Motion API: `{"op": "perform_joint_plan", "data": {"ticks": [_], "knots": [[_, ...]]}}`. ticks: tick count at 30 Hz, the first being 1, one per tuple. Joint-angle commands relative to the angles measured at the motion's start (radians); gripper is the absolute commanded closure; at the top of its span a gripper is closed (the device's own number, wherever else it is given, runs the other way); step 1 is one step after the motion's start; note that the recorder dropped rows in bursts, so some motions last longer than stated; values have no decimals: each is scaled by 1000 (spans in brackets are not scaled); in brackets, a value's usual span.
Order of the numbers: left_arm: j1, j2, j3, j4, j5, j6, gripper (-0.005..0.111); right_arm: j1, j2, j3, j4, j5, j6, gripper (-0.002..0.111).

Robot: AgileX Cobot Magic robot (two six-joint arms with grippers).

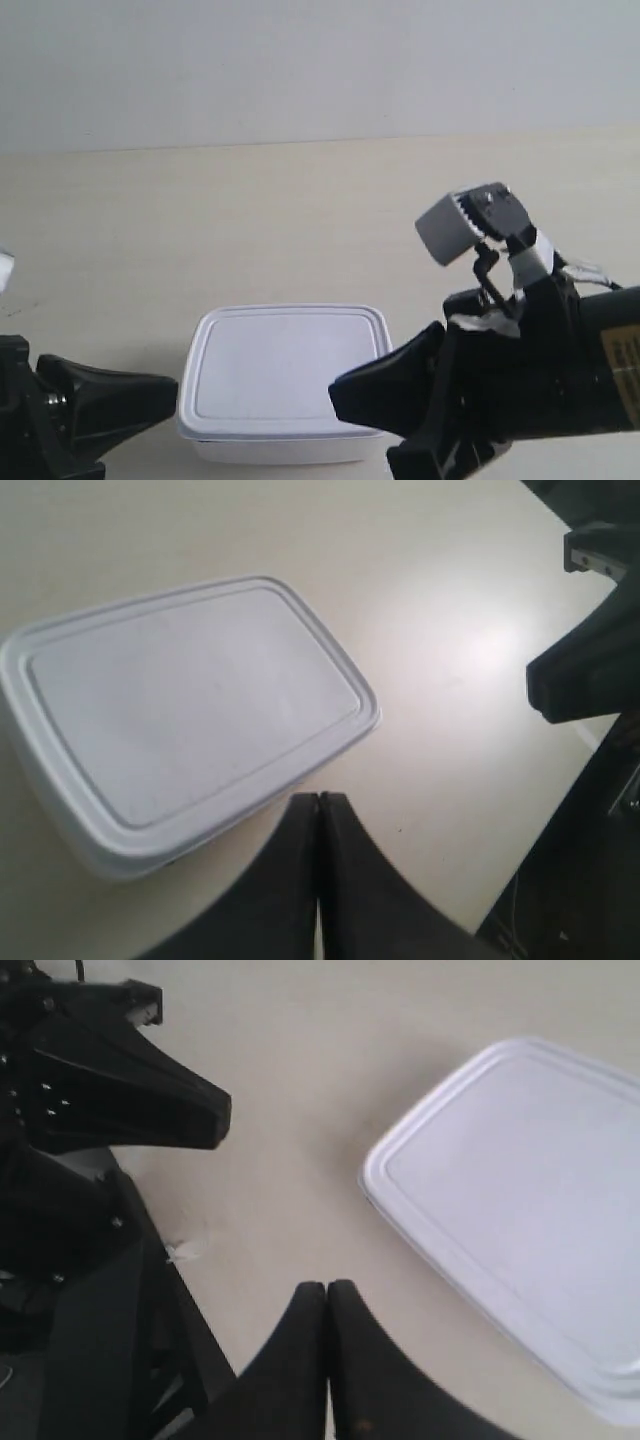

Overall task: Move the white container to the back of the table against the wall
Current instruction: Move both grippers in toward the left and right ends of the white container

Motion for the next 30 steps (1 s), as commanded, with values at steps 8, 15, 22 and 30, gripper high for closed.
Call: {"op": "perform_joint_plan", "data": {"ticks": [8, 15, 22, 30], "knots": [[-95, 121, 49, -12, 15, -7, 107, 67, 2, 146, 1, 110, 59, 108], [-128, 191, 85, -41, 39, -7, 107, 67, 2, 203, 1, 133, 109, 108], [-128, 290, 85, -46, 107, -3, 107, 67, 161, 210, 45, 234, 92, 108], [-128, 340, 32, -52, 125, -2, 107, 67, 191, 201, 187, 242, -22, 108]]}}
